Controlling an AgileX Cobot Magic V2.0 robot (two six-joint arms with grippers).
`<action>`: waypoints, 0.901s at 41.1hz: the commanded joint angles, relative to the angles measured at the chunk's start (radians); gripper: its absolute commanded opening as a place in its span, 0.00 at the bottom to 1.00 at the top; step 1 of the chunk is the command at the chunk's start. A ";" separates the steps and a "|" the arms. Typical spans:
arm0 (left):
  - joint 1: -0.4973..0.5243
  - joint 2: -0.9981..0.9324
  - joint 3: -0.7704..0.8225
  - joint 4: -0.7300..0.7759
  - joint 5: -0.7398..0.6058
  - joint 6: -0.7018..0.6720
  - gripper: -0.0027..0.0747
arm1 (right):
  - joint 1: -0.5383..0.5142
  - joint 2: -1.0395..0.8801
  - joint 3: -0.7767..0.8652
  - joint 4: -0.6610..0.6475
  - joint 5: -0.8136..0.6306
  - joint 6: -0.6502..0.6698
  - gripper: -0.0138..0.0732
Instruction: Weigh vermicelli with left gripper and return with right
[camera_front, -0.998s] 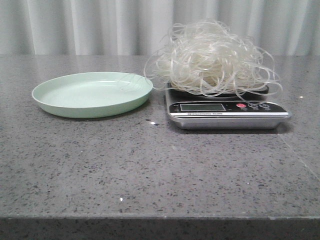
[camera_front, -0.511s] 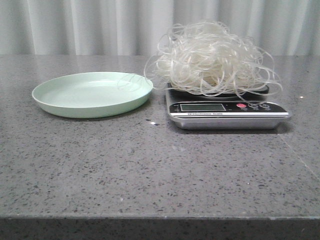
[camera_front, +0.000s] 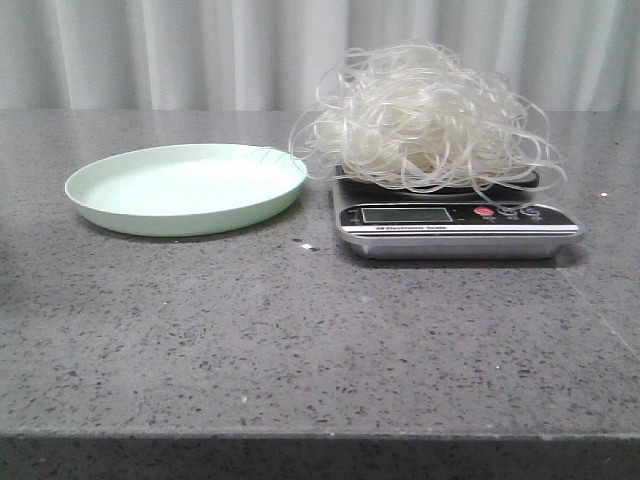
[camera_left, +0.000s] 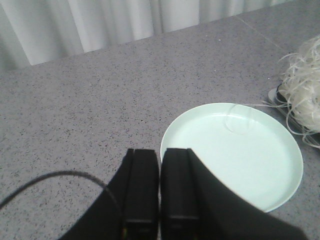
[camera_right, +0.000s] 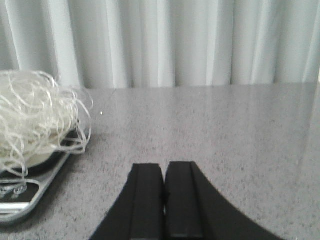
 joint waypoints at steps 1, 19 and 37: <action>0.002 -0.093 0.054 -0.001 -0.108 -0.011 0.21 | -0.005 -0.016 -0.009 0.003 -0.135 0.001 0.33; 0.002 -0.311 0.240 0.000 -0.107 -0.011 0.21 | -0.005 0.054 -0.297 0.006 0.013 0.001 0.33; 0.002 -0.311 0.244 0.003 -0.113 -0.011 0.21 | 0.012 0.560 -0.796 0.020 0.120 0.001 0.36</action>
